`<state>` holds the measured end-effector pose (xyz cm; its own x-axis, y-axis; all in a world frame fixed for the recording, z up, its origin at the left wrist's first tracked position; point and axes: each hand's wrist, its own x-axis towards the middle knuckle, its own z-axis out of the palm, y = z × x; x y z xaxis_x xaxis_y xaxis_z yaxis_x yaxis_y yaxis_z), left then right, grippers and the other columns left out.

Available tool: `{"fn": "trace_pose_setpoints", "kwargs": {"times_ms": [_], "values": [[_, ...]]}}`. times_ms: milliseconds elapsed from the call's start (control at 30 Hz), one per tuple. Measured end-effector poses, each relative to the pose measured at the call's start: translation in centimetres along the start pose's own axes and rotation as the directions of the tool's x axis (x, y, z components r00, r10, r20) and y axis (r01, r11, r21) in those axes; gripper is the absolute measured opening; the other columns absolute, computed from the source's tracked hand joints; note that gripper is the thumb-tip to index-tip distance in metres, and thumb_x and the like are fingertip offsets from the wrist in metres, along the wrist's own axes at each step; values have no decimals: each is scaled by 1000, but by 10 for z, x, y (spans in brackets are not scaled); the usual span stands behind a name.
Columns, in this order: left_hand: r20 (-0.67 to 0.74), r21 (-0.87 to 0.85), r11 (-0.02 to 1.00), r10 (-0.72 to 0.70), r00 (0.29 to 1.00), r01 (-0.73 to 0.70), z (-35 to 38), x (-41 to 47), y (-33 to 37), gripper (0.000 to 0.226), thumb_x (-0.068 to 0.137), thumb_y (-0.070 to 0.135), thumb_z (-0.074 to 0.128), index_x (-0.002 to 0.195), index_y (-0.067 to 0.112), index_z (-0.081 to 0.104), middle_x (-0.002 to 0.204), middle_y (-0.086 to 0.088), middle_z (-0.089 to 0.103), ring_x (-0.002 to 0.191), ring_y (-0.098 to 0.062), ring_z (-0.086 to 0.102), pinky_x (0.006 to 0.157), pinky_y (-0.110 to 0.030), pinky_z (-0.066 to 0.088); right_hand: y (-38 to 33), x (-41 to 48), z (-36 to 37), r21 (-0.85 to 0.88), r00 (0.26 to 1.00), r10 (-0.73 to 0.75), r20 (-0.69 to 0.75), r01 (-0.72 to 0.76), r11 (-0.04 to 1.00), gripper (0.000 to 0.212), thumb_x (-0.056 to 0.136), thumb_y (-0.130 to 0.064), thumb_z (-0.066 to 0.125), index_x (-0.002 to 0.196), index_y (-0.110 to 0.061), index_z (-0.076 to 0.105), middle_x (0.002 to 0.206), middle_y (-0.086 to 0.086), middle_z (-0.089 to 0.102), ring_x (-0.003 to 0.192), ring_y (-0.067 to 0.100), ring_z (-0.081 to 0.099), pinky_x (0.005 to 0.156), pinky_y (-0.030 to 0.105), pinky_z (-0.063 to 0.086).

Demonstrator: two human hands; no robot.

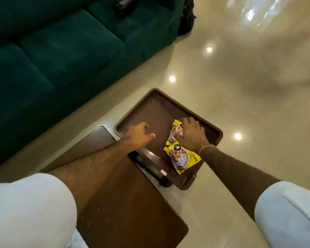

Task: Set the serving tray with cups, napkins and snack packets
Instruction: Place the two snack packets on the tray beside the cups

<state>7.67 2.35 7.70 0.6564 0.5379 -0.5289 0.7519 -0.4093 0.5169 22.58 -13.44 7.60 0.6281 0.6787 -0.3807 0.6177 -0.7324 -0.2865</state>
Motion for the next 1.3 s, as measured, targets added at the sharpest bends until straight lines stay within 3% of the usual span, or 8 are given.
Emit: {"fn": "trace_pose_setpoints", "kwargs": {"times_ms": [167, 433, 567, 733, 867, 1000, 1133, 1300], "values": [[112, -89, 994, -57, 992, 67, 68, 36, 14, 41, 83, 45, 71, 115, 19, 64, 115, -2, 68, 94, -16, 61, 76, -25, 44, 58, 10, 28, 130, 982, 187, -17, -183, 974, 62, 87, -50, 64, 128, -8, 46, 125, 18, 52, 112, 41, 56, 90, 48, 51], [-90, 57, 986, 159, 983, -154, 105, 94, 49, 76, 78, 28, 72, 145, 21, 38, 146, -8, 42, 130, -30, 40, 107, -45, 39, 87, -16, 79, 243, 973, 232, -7, -223, 944, 77, 76, -81, 54, 116, -16, 45, 111, 10, 61, 99, 29, 59, 85, 45, 54], [128, 181, 919, 332, 935, -351, 99, 119, 76, 81, 71, 19, 67, 147, 24, 40, 142, -6, 50, 129, -31, 41, 105, -45, 41, 90, -29, 95, 366, 970, 243, 10, -230, 902, 87, 67, -81, 64, 120, -19, 36, 115, 8, 64, 100, 30, 66, 83, 47, 58], [274, 353, 858, 287, 918, -374, 99, 130, 89, 57, 62, 38, 86, 113, 24, 65, 114, 0, 68, 113, -25, 59, 95, -43, 43, 97, -28, 105, 506, 932, 331, 145, -357, 785, 70, 62, -62, 84, 109, -28, 44, 99, -11, 63, 92, 16, 68, 79, 38, 61], [304, 197, 933, 235, 923, -302, 88, 129, 70, 42, 61, 40, 88, 92, 18, 69, 92, 2, 72, 84, -18, 67, 68, -27, 50, 100, -24, 91, 714, 930, 247, 271, -366, 597, 57, 52, -54, 91, 98, -30, 68, 91, -14, 77, 82, 4, 74, 68, 20, 57], [162, -62, 987, 159, 974, -151, 70, 116, 40, 44, 63, 38, 86, 100, 17, 72, 96, 0, 76, 90, -19, 70, 78, -30, 55, 85, -10, 66, 848, 947, 108, 302, -318, 423, 48, 63, -25, 92, 106, -18, 72, 98, 0, 80, 85, 15, 77, 64, 22, 59], [78, -469, 883, 55, 995, -12, 46, 95, 4, 41, 67, 16, 87, 104, 13, 71, 99, -2, 76, 93, -19, 72, 85, -33, 57, 51, 14, 46, 836, 958, 29, 287, -265, 480, 42, 69, -12, 88, 108, -8, 70, 94, 5, 80, 84, 21, 78, 68, 29, 62], [-24, -698, 713, -105, 994, 59, 4, 56, -59, 52, 69, 7, 87, 114, 14, 64, 107, -3, 75, 99, -19, 70, 92, -38, 55, -16, 29, 33, 806, 933, -138, 332, -205, 555, 43, 71, -12, 87, 110, -10, 70, 95, 6, 80, 84, 22, 78, 63, 26, 60]]}}
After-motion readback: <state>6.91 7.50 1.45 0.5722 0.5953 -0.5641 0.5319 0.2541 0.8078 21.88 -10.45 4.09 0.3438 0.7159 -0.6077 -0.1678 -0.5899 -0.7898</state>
